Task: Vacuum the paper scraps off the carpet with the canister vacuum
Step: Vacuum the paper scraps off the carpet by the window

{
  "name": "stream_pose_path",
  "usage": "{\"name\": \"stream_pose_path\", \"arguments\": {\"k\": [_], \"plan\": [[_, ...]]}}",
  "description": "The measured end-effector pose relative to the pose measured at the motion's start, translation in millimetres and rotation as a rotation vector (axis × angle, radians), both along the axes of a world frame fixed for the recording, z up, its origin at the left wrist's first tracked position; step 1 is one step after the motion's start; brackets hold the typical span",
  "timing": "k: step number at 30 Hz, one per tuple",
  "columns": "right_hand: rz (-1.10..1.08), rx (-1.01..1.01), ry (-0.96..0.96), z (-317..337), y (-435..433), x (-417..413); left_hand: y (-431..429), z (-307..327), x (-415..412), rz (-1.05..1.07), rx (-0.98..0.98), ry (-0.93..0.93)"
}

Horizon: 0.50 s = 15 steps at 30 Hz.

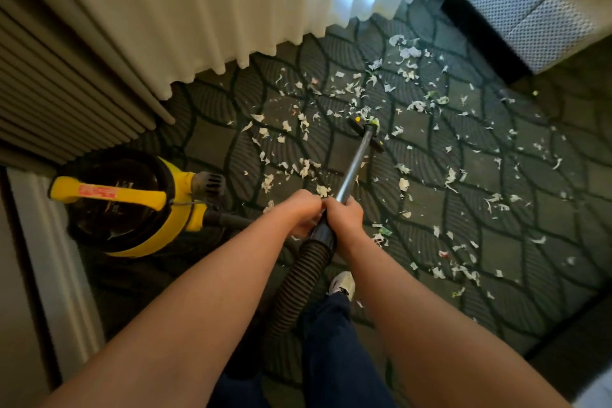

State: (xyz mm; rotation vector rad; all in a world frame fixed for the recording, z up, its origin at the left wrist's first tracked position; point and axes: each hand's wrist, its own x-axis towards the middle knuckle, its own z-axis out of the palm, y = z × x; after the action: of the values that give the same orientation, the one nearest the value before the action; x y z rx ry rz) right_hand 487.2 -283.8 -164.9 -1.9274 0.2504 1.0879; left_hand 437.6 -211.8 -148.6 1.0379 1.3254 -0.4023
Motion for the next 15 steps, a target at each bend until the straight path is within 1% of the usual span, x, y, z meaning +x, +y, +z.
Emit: {"name": "stream_pose_path", "arguments": {"k": [3,7,11,15], "plan": [[0.079,-0.015,-0.063,-9.6,-13.5,54.7,-15.5,-12.3,48.4,0.046,-0.013,-0.035],[0.173,-0.016,-0.095,-29.0,-29.5,129.8,-30.1,-34.4,118.2,0.108,-0.033,-0.065],[0.319,-0.017,-0.142,-56.4,-35.2,191.7,-32.6,-58.4,176.9,0.115,0.04,-0.084],[0.423,0.014,-0.179,-93.5,-35.3,233.1,-31.8,-95.0,222.4,0.081,0.103,-0.071]]}}
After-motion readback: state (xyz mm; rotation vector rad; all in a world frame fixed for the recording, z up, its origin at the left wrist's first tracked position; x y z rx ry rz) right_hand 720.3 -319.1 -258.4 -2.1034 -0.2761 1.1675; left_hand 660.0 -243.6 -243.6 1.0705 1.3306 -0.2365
